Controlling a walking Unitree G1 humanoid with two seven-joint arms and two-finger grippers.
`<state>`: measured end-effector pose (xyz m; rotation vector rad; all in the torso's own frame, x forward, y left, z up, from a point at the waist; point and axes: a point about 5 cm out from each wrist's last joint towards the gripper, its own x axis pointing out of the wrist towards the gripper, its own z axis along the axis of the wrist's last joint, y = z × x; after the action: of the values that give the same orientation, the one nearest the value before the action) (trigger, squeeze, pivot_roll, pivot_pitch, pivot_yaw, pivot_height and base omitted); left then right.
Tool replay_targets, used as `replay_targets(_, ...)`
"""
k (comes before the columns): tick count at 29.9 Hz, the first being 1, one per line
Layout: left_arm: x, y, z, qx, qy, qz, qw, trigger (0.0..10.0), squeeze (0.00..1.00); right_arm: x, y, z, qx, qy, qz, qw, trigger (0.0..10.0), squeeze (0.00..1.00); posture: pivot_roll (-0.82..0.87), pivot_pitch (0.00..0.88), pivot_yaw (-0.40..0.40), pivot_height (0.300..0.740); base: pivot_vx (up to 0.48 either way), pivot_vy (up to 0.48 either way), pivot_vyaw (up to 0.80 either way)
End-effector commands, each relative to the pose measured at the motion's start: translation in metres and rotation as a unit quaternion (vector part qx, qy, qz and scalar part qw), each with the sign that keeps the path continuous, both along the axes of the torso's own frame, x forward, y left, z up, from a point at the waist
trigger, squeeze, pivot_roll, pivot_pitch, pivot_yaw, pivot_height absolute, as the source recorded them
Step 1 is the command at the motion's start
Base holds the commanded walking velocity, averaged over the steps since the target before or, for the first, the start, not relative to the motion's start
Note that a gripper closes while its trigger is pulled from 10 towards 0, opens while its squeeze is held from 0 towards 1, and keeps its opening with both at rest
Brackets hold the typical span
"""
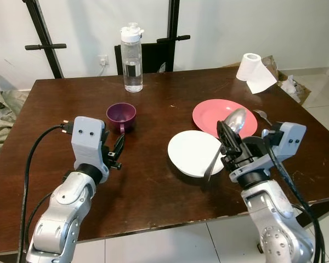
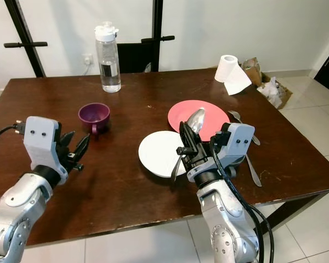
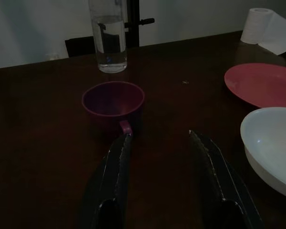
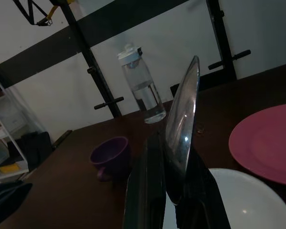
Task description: Setting the table
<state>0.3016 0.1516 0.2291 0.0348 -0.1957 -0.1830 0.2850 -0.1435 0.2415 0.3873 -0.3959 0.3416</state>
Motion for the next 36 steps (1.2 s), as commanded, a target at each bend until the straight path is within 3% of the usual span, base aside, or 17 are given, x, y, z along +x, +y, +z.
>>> replay_targets(1,-0.0001,0.0025,-0.0061,0.0,0.015,0.007,1.0,10.0,0.0,-0.0006,-0.0004,-0.0051,0.0,0.01,0.003,1.0,10.0,0.0,0.07,0.122,0.061,0.74,-0.48,0.0,0.0)
replay_targets(36,0.0013,0.0029,-0.0062,-0.006,0.016,0.009,1.0,10.0,0.0,-0.001,-0.0001,-0.0061,-0.002,0.01,0.005,1.0,10.0,0.0,0.07,0.124,0.062,0.74,-0.444,0.0,0.0)
